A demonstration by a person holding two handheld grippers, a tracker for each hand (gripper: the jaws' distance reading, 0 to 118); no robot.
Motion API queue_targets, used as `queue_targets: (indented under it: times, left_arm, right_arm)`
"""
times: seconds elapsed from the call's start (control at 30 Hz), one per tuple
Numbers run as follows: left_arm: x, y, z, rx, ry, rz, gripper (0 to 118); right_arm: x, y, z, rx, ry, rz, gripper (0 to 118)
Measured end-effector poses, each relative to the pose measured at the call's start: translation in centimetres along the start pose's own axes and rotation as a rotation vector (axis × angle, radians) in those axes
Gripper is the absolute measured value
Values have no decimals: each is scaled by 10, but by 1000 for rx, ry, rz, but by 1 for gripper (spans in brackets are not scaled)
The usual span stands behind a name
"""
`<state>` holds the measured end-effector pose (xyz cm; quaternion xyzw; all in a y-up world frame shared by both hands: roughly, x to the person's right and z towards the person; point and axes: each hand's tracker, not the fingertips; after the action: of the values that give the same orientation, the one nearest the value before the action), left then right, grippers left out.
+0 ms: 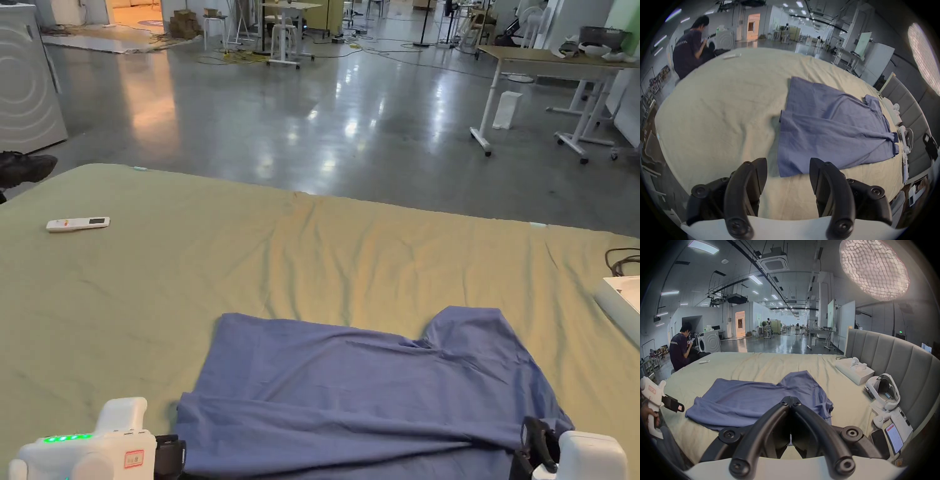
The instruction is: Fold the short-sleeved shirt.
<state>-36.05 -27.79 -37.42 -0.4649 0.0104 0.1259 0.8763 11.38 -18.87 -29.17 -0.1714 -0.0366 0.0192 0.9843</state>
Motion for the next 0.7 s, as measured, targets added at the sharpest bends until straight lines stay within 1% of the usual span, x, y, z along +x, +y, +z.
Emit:
queue_targets:
  times: [0.1, 0.27, 0.37, 0.4, 0.43, 0.5, 0.57, 0.6, 0.63, 0.7]
  left_arm:
    - [-1, 6, -21, -41, 49, 6, 70]
    - [-3, 6, -64, -194, 119, -15, 70]
    - [7, 8, -63, -167, 141, -33, 69]
    - [10, 8, -62, -163, 156, -59, 66]
    - [15, 6, -57, -162, 165, -89, 63]
    - [23, 5, -57, -161, 166, -144, 45]
    - [27, 5, -58, -164, 167, -180, 22]
    - [29, 6, -59, -167, 163, -191, 13]
    - [30, 6, -60, -168, 166, -196, 6]
    - [27, 10, -61, -175, 161, -205, 3]
  right_arm:
    - [4, -7, -3, -31, -4, 3, 0]
    - [14, -17, -7, -77, -18, -4, 0]
    - [22, -22, -9, -105, -32, -7, 0]
    - [26, -24, -9, -115, -37, -10, 0]
    - [30, -26, -10, -125, -43, -15, 0]
    - [38, -30, -12, -151, -55, -18, 0]
    - [47, -32, -16, -191, -83, -10, 0]
    - [53, -33, -19, -217, -99, -9, 0]
    - [60, -33, -25, -253, -102, -9, 0]
    - [76, -35, -42, -376, -78, -19, 16]
